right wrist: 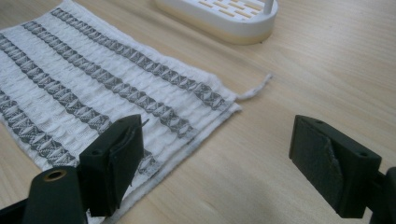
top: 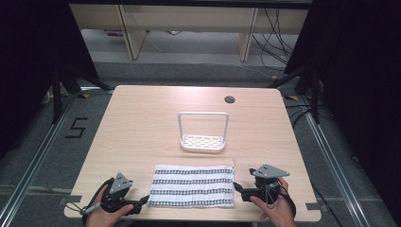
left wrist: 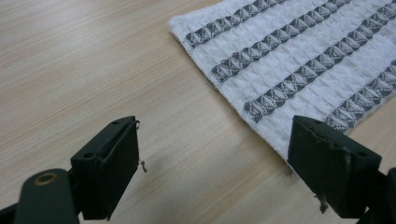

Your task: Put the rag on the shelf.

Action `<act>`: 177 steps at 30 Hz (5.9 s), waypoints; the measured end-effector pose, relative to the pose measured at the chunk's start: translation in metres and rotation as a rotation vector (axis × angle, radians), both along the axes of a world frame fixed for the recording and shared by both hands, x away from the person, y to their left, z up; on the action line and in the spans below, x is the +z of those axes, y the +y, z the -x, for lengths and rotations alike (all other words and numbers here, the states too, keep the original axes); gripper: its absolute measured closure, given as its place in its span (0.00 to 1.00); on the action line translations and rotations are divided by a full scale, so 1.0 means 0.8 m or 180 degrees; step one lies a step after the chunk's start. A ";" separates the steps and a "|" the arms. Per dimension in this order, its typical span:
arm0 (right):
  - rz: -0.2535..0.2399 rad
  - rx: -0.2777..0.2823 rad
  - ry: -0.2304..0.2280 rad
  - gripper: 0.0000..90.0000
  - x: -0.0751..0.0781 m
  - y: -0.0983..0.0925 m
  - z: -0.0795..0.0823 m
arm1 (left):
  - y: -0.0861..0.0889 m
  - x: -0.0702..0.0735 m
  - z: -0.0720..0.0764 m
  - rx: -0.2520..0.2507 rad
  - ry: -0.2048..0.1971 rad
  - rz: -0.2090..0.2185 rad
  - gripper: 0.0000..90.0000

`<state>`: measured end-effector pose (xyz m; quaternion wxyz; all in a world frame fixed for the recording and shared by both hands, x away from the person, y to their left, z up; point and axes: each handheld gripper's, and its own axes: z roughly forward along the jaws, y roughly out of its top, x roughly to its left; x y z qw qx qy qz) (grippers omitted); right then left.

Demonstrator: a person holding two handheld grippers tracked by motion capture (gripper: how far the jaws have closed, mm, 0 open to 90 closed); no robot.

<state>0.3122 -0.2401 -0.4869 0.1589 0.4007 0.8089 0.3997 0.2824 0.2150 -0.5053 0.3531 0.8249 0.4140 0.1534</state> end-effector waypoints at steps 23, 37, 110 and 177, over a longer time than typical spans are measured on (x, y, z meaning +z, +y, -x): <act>-0.0009 0.0103 -0.0013 0.24 0.006 0.005 -0.004 | -0.018 0.001 0.005 -0.0107 -0.0018 -0.0009 0.18; 0.0092 0.0427 -0.0021 0.29 0.019 0.042 -0.016 | -0.044 0.007 0.010 -0.0197 -0.0055 0.0035 0.18; 0.0495 0.0539 0.0313 0.58 -0.010 0.046 0.057 | -0.331 0.020 -0.158 -0.1890 0.0223 -0.0317 0.37; -0.0291 0.0528 -0.0620 0.98 0.113 0.033 -0.015 | -0.208 0.178 -0.134 -0.1072 -0.0332 0.0450 0.94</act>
